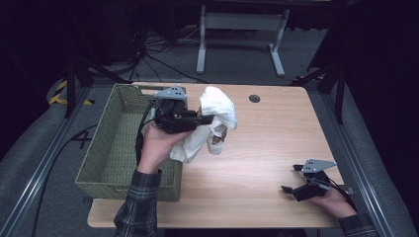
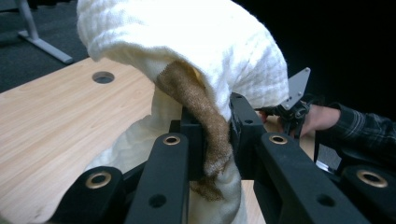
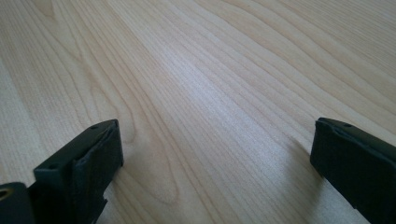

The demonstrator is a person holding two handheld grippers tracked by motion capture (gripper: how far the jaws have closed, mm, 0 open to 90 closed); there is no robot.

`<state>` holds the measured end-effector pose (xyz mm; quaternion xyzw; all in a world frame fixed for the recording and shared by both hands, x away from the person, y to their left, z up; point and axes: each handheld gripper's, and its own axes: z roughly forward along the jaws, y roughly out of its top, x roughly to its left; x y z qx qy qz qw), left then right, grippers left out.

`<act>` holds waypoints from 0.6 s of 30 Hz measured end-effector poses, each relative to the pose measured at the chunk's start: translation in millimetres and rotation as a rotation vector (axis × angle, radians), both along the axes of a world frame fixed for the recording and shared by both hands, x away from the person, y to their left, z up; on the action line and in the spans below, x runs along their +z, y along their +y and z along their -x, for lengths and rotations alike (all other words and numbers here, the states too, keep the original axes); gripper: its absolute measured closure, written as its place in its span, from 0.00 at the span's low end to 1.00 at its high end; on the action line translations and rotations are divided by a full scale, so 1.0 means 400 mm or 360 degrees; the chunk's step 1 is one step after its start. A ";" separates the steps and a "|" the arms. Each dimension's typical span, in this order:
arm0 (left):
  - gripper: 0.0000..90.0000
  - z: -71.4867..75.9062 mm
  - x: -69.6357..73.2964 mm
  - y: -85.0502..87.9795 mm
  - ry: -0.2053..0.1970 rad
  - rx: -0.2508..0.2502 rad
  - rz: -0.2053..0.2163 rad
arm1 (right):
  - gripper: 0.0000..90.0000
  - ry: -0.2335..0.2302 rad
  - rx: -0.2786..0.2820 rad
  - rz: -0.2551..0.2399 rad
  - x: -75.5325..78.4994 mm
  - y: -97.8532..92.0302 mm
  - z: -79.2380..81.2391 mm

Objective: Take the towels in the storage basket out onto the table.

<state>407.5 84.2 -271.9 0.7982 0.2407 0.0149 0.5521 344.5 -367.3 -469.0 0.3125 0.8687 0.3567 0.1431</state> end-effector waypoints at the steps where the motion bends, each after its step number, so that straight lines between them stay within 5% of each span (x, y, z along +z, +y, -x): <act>1: 0.88 0.000 -0.003 -0.009 0.0000 -0.0013 0.0007 | 0.03 0.0000 0.0000 0.0000 0.000 0.000 0.000; 18: 0.88 0.000 -0.053 -0.131 -0.0011 -0.0142 -0.0005 | 0.03 0.0000 0.0000 0.0000 0.000 0.000 0.000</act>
